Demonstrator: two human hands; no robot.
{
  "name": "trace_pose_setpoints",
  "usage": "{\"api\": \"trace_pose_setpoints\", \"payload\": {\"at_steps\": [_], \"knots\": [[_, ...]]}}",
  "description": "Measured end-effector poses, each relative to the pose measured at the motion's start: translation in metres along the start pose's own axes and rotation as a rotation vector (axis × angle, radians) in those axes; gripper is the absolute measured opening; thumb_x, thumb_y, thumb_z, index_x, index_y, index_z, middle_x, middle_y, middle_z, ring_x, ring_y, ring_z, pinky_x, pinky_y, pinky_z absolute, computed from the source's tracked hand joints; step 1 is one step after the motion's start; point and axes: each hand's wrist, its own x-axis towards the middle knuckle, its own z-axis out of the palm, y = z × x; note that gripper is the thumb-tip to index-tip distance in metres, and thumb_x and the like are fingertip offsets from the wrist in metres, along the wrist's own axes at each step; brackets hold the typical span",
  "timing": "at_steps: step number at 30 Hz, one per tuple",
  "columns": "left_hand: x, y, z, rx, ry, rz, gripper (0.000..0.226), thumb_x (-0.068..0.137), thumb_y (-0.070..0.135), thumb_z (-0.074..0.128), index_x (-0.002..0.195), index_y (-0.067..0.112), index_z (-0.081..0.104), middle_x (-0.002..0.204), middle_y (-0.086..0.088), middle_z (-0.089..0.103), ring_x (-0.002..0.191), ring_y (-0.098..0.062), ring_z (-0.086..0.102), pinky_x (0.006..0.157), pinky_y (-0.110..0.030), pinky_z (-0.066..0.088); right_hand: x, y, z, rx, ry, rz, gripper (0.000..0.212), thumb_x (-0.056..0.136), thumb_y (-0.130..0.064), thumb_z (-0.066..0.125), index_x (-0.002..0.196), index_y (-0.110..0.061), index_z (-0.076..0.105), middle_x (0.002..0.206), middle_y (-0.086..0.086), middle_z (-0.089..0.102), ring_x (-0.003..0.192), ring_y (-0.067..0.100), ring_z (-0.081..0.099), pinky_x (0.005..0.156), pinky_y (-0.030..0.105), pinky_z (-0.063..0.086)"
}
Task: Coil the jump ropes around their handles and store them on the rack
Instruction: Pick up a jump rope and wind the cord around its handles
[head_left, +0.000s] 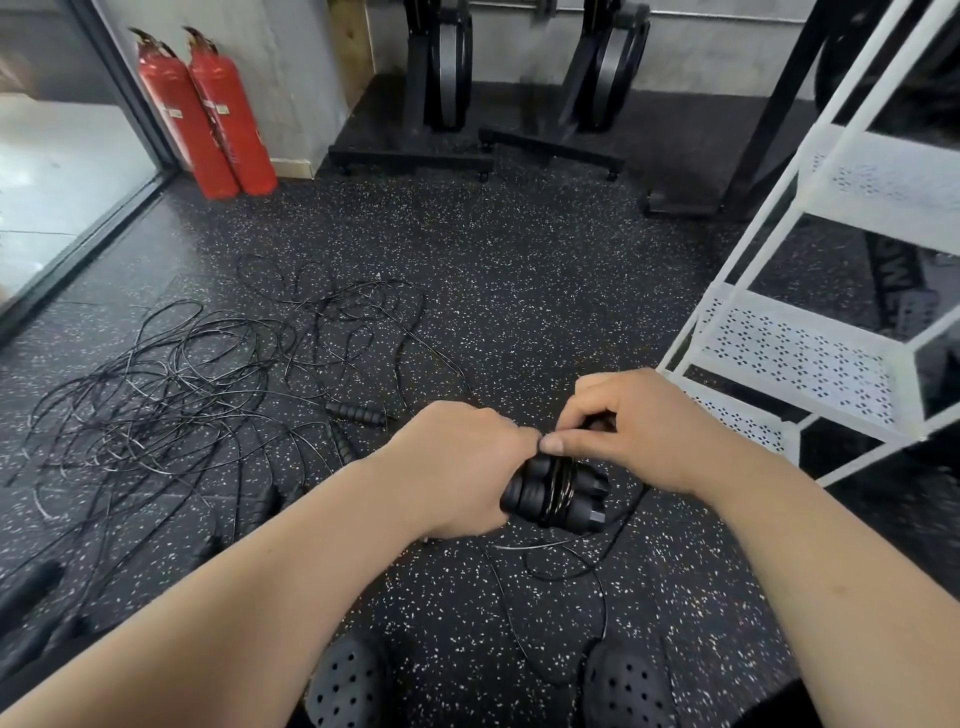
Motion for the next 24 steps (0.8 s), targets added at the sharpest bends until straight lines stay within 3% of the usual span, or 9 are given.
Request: {"api": "trace_pose_setpoints", "payload": {"at_steps": [6,10,15,17,19,20,21,24], "knots": [[-0.001,-0.001,-0.013,-0.001,0.120,0.021,0.029,0.092,0.049,0.063,0.100,0.036,0.038,0.100,0.012,0.063,0.095,-0.018,0.067,0.073,-0.035,0.041,-0.004,-0.004,-0.012,0.226,0.067,0.006,0.024,0.080,-0.054,0.082,0.073,-0.032,0.078,0.081,-0.011,0.071,0.074,0.005,0.064,0.071,0.015,0.046],[-0.005,-0.003,-0.020,-0.024,0.194,0.019,0.030,0.089,0.048,0.065,0.096,0.037,0.039,0.090,0.015,0.053,0.088,-0.013,0.062,0.071,-0.032,0.037,-0.006,-0.005,-0.016,0.313,0.133,0.009,0.032,0.082,-0.056,0.077,0.070,-0.027,0.074,0.070,-0.006,0.070,0.066,0.008,0.059,0.066,0.018,0.046],[-0.010,-0.002,-0.024,-0.240,0.211,-0.031,0.034,0.080,0.047,0.074,0.104,0.037,0.052,0.090,0.016,0.060,0.085,-0.010,0.060,0.077,-0.033,0.049,-0.005,-0.006,-0.003,0.650,0.048,0.068,0.049,0.101,-0.044,0.064,0.063,-0.015,0.055,0.060,-0.008,0.050,0.058,0.006,0.044,0.057,0.015,0.039],[-0.010,-0.002,-0.023,-0.348,0.229,-0.110,0.033,0.078,0.043,0.075,0.101,0.036,0.052,0.084,0.015,0.060,0.081,-0.011,0.060,0.075,-0.034,0.050,-0.001,-0.008,0.013,0.770,0.067,0.137,0.047,0.109,-0.032,0.058,0.066,-0.013,0.059,0.065,-0.007,0.059,0.066,0.007,0.054,0.069,0.019,0.050],[-0.007,-0.004,-0.020,-0.416,0.236,-0.228,0.031,0.078,0.041,0.074,0.097,0.034,0.050,0.080,0.013,0.061,0.078,-0.013,0.059,0.073,-0.035,0.051,0.004,-0.007,0.032,0.715,0.148,0.247,0.045,0.111,-0.008,0.053,0.070,-0.019,0.070,0.067,-0.008,0.069,0.070,0.009,0.063,0.080,0.031,0.058],[-0.005,-0.004,-0.018,-0.421,0.240,-0.287,0.030,0.079,0.042,0.073,0.096,0.034,0.050,0.080,0.013,0.061,0.077,-0.014,0.059,0.072,-0.035,0.051,0.007,-0.006,0.041,0.614,0.185,0.296,0.048,0.110,-0.004,0.049,0.070,-0.020,0.069,0.062,-0.006,0.068,0.064,0.013,0.061,0.076,0.040,0.058],[-0.002,-0.005,-0.015,-0.419,0.245,-0.347,0.029,0.080,0.043,0.072,0.097,0.034,0.050,0.081,0.012,0.061,0.078,-0.015,0.059,0.071,-0.035,0.050,0.008,-0.006,0.048,0.503,0.199,0.329,0.048,0.110,-0.008,0.047,0.068,-0.020,0.065,0.056,-0.003,0.064,0.058,0.017,0.057,0.071,0.044,0.055],[0.004,-0.010,-0.009,-0.438,0.272,-0.511,0.029,0.083,0.047,0.070,0.099,0.033,0.051,0.086,0.010,0.063,0.079,-0.021,0.060,0.070,-0.036,0.050,0.006,-0.020,0.059,0.228,0.179,0.295,0.042,0.113,-0.031,0.041,0.076,-0.023,0.059,0.058,-0.005,0.059,0.051,0.012,0.051,0.058,0.034,0.042]]}}
